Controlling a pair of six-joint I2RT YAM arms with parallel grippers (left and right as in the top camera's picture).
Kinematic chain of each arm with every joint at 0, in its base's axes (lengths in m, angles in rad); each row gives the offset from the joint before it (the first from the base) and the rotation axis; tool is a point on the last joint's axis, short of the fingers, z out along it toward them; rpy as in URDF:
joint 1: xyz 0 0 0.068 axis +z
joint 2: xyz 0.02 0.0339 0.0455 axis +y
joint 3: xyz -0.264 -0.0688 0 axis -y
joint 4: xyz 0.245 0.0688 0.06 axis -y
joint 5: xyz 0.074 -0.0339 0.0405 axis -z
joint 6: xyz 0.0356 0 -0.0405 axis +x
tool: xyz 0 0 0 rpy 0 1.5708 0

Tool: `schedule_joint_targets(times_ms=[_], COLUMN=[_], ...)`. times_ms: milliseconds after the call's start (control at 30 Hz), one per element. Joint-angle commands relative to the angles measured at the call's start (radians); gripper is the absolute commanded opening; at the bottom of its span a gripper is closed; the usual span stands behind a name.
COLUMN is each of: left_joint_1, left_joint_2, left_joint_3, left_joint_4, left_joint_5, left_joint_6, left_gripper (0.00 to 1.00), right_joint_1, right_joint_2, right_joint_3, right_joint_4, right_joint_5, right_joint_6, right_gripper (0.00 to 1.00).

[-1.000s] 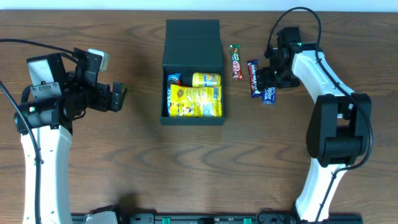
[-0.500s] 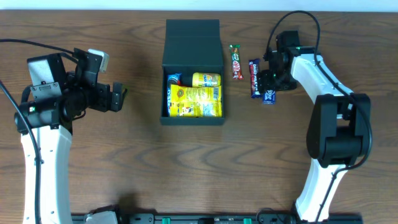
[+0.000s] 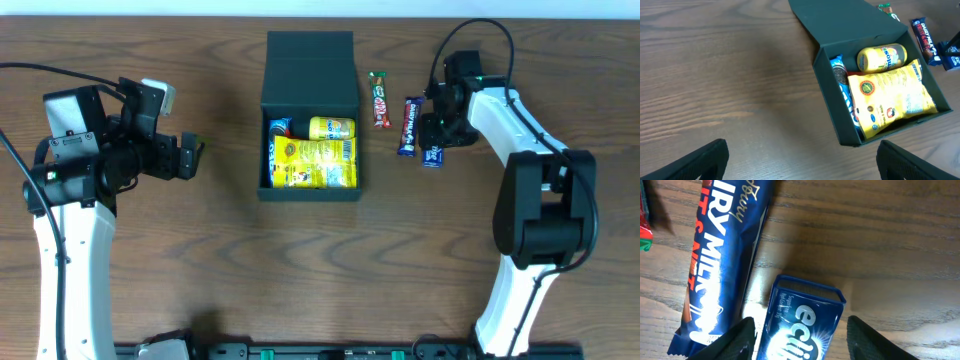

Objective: Pack container
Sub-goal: 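Grasp the blue Eclipse tin with the right gripper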

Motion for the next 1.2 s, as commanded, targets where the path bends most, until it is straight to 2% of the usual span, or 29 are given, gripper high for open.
schedule_joint_targets(times_ms=[0,667,867,1067,1167], left_joint_1=[0.002,0.002,0.002,0.002,0.002], left_joint_2=[-0.008,-0.008,-0.008,-0.008,-0.008], left_joint_3=[0.003,0.003,0.003,0.003,0.003], left_joint_4=[-0.003,-0.005,-0.005,-0.004,-0.004], left_joint_5=[-0.002,0.005,0.005,0.005,0.005], left_joint_6=[0.011,0.011,0.011,0.011,0.011], left_gripper=[0.95,0.95,0.95,0.95,0.95], right_joint_1=[0.003,0.003,0.003,0.003,0.003], right_joint_2=[-0.009,0.019,0.019,0.019,0.019], right_joint_3=[-0.01,-0.01,-0.01,-0.01,-0.01], right_joint_4=[0.002,0.032,0.032,0.031,0.031], right_joint_5=[0.007,0.007,0.007,0.006,0.006], right_joint_6=[0.006,0.005,0.005,0.005,0.005], right_gripper=[0.58,0.58,0.38,0.37,0.33])
